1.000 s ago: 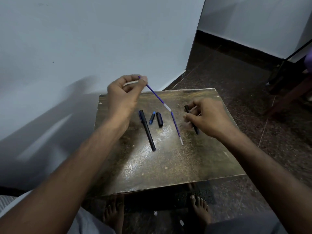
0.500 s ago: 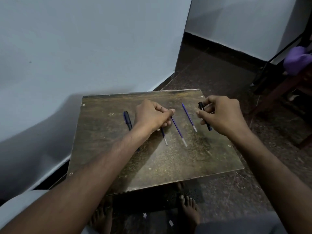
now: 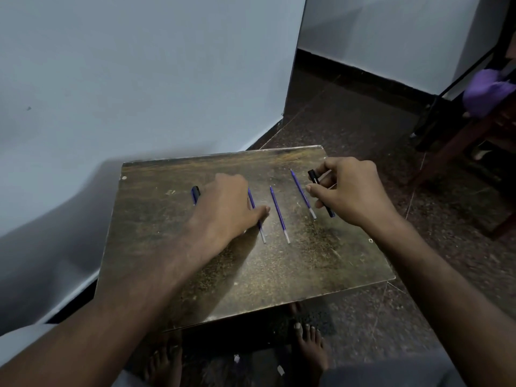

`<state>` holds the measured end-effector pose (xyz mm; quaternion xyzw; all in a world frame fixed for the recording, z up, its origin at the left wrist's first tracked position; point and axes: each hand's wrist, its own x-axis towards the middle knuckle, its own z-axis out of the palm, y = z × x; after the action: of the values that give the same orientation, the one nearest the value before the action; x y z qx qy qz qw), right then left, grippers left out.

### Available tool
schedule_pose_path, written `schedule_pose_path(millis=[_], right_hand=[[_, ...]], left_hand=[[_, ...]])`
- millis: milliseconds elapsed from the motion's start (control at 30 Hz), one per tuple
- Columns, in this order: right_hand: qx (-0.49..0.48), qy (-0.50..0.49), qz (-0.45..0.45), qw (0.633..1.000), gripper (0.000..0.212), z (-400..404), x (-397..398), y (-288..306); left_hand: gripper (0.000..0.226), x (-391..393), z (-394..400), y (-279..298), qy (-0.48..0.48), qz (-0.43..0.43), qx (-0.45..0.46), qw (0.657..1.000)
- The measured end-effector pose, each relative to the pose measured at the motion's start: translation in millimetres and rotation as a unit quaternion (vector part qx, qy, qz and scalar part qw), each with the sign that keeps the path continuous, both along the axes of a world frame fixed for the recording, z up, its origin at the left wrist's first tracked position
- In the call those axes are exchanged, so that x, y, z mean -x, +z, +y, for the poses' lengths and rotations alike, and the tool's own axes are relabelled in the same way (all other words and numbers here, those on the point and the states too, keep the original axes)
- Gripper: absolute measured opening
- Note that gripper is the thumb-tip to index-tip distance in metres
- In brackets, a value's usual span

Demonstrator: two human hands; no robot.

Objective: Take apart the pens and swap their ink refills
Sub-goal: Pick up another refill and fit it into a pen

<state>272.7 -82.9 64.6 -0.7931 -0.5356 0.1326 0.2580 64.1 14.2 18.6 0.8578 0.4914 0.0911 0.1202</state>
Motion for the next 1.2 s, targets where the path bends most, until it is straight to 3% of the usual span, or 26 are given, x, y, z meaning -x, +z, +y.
schedule_pose_path(millis=[100, 367, 567, 767, 933, 1000, 1100, 1200], right_hand=[[-0.003, 0.006, 0.002, 1.0, 0.011, -1, 5, 1], [0.003, 0.025, 0.004, 1.0, 0.013, -1, 13, -1], [0.005, 0.026, 0.013, 1.0, 0.013, 0, 13, -4], [0.015, 0.057, 0.043, 0.997, 0.013, 2, 22, -4], [0.051, 0.101, 0.162, 0.98, 0.014, 8, 46, -7], [0.057, 0.112, 0.179, 0.976, 0.015, 12, 54, -9], [0.053, 0.126, 0.174, 0.975, 0.014, 18, 63, -12], [0.044, 0.141, 0.164, 0.975, 0.015, 22, 71, -13]], left_hand=[[0.052, -9, -5, 0, -0.002, 0.015, -0.025, 1.0], [0.038, -11, -10, 3, 0.008, 0.002, 0.089, 0.996], [0.042, -5, -17, 4, -0.009, 0.02, 0.052, 0.998], [0.041, 23, 12, 15, 0.018, -0.122, 0.231, 0.965], [0.032, 31, 26, 24, 0.065, -0.356, 0.319, 0.876], [0.03, 33, 27, 26, 0.068, -0.392, 0.287, 0.871], [0.034, 38, 26, 26, 0.072, -0.376, 0.16, 0.91], [0.023, 40, 24, 31, 0.076, -0.364, 0.055, 0.927]])
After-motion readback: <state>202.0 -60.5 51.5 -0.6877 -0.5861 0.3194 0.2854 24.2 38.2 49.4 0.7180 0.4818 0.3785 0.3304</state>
